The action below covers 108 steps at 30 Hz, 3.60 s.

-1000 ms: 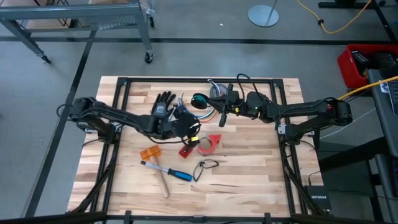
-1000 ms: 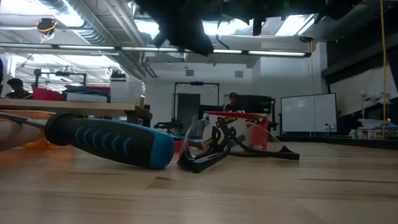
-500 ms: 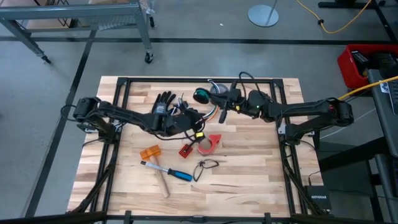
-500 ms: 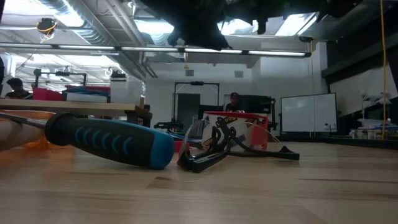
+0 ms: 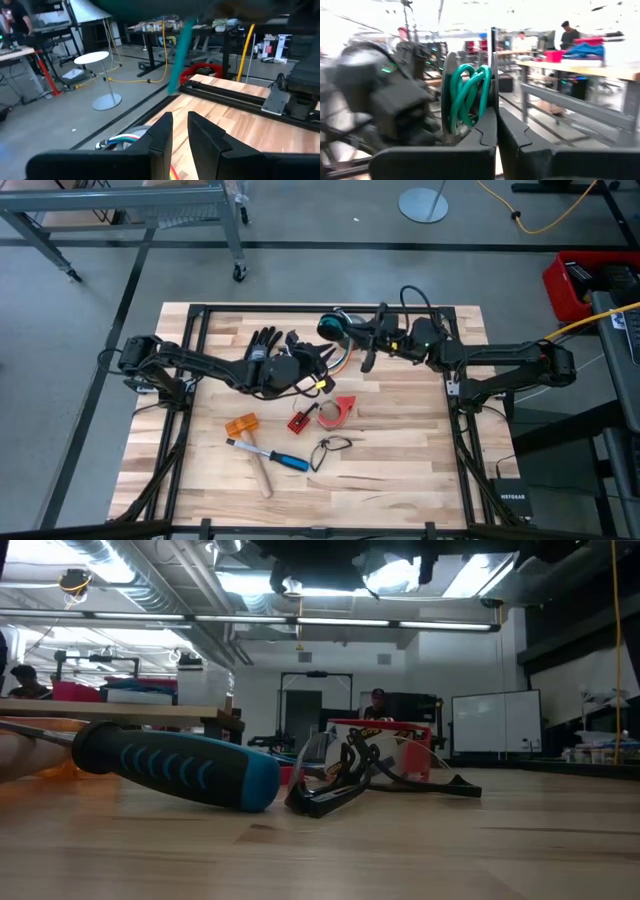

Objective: Coil cords
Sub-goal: Coil the wire onto the spool

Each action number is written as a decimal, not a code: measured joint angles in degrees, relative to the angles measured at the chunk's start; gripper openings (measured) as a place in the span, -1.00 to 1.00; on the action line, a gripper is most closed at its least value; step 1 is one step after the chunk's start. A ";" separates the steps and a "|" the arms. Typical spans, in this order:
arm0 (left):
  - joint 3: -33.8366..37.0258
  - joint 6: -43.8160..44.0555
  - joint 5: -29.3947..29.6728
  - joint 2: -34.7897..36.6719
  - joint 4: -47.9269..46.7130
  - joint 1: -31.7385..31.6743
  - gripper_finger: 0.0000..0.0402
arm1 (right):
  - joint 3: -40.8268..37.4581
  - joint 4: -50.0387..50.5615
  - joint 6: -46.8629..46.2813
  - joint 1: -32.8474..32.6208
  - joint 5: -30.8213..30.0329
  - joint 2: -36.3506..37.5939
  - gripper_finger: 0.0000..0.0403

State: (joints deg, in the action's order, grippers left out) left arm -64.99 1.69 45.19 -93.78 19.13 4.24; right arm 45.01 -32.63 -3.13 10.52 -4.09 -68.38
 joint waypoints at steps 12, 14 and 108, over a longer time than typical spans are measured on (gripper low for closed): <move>0.00 1.34 -0.97 -0.02 -0.24 -0.33 -0.73 | 0.00 -2.40 -0.27 0.00 3.73 0.00 -0.99; 0.00 1.04 -3.11 -0.02 -1.36 -0.45 -0.72 | 0.00 -2.39 -0.27 0.00 3.76 0.00 -0.99; 18.75 -8.16 -20.73 -1.68 40.15 -2.00 -0.37 | -5.27 -24.79 -20.55 6.24 30.18 -7.82 -0.99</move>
State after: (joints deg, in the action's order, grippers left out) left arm -46.24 -6.47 24.46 -95.46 59.27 2.24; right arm 39.75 -57.43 -23.68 16.76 26.09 -76.20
